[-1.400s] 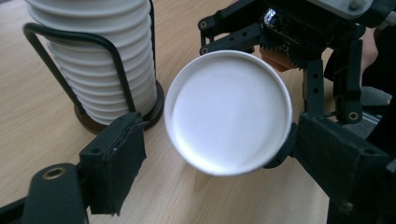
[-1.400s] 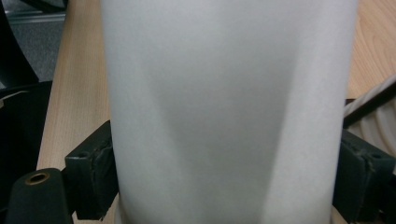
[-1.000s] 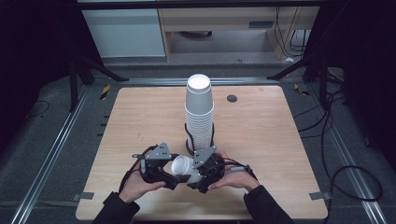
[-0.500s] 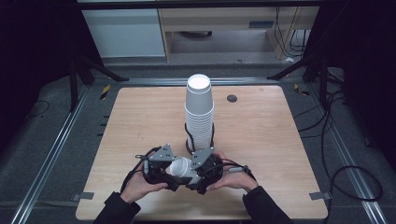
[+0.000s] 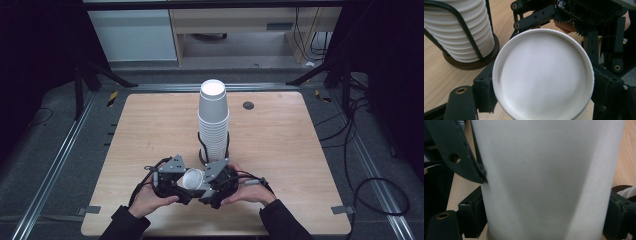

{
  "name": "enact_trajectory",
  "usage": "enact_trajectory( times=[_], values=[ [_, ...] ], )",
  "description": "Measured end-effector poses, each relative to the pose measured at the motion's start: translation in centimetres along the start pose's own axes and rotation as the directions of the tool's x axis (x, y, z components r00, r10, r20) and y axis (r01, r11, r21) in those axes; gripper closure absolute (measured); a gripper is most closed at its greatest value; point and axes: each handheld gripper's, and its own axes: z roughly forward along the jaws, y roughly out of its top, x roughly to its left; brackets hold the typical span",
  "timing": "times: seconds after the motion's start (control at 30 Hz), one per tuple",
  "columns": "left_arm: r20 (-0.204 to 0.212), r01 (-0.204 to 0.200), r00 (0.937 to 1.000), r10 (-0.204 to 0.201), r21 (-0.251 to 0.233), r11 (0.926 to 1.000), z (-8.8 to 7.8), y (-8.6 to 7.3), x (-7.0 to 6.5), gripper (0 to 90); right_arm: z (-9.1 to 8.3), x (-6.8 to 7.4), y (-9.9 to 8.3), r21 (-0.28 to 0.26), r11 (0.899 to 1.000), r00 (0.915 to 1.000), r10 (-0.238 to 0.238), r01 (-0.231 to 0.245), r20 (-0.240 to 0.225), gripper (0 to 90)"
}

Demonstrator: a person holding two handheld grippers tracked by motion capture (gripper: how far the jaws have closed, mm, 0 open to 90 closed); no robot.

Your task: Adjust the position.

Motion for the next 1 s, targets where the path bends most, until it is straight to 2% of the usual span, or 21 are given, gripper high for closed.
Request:
enact_trajectory(
  times=[0.37,0.5,0.6,0.8,1.0],
  values=[
    [-0.011,-0.012,0.9999,0.012,0.000,0.9999,-0.3,0.1,-0.1,22.4,-0.4,-0.3,0.0,-0.032,0.998,0.9987,0.049,-0.049,-0.012,7.4],
    [-0.011,-0.011,0.9999,0.011,-0.008,0.9999,-0.6,0.0,0.2,22.5,-0.7,-0.4,0.0,-0.052,0.997,0.9986,0.052,-0.053,-0.010,7.2],
    [-0.027,-0.014,0.9995,0.014,-0.004,0.9999,-0.8,-0.1,0.2,22.5,-1.0,-0.5,0.0,-0.059,0.997,0.9986,0.053,-0.053,-0.005,6.9],
    [-0.042,-0.002,0.9991,0.001,-0.027,0.9996,-1.8,-0.2,0.8,22.5,-2.5,-0.8,0.0,-0.095,0.994,0.9981,0.059,-0.057,0.019,6.4],
    [-0.069,0.020,0.9973,-0.025,-0.078,0.9968,-3.2,-0.4,1.6,22.4,-4.6,-1.5,-0.6,-0.142,0.986,0.9939,0.096,-0.088,0.054,6.4]
  ],
)
